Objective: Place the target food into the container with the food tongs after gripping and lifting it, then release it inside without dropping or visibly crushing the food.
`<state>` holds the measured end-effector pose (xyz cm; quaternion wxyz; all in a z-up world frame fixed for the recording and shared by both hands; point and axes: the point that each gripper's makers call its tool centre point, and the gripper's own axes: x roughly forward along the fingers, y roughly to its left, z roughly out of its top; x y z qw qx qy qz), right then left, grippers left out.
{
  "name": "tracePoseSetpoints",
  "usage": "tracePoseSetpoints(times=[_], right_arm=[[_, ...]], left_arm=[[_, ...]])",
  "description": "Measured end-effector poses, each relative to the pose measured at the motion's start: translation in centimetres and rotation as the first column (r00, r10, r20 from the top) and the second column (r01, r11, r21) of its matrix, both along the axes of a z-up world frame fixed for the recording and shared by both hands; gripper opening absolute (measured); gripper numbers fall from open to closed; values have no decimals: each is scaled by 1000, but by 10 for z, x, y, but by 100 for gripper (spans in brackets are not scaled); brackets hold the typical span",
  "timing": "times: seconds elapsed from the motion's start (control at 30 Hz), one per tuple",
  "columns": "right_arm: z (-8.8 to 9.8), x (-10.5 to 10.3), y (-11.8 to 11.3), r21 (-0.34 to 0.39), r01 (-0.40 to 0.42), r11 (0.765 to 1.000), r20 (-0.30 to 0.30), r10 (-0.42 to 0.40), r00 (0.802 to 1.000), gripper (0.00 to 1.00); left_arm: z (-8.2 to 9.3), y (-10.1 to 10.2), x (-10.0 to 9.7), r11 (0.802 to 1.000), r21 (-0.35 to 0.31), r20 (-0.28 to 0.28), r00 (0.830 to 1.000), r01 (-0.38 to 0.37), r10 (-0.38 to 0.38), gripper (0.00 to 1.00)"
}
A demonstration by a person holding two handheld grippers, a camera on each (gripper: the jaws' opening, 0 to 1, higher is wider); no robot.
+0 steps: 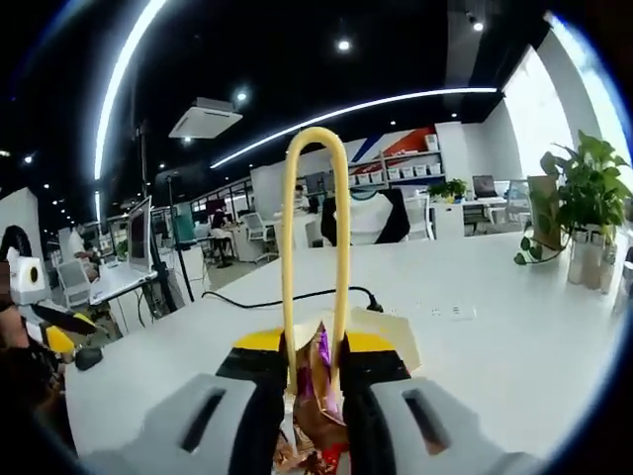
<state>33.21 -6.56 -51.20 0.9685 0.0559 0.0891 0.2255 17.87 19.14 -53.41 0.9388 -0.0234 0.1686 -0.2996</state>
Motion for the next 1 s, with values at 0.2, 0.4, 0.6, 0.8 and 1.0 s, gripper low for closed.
tracePoseSetpoints(times=[0.2,0.4,0.6,0.8,1.0], right_arm=[[9,26,0,-12,6,1000,26,-5,1000,16],[8,50,3,-7,10,1000,19,-10,1000,16],[6,67,13,14,29,999,13,-29,999,16],[-9,75,16,-35,23,999,1,-23,1000,20],[-14,75,13,-12,30,999,-22,-30,999,21]], left_arm=[[-7,7,-3,999,-8,-17,999,-31,31,47],[-11,14,-5,998,-10,-28,998,-58,57,47],[-13,15,-5,998,-8,-38,997,-69,68,47],[-13,13,-6,998,-5,-37,997,-68,68,46],[-14,15,-10,997,3,-40,996,-74,74,46]])
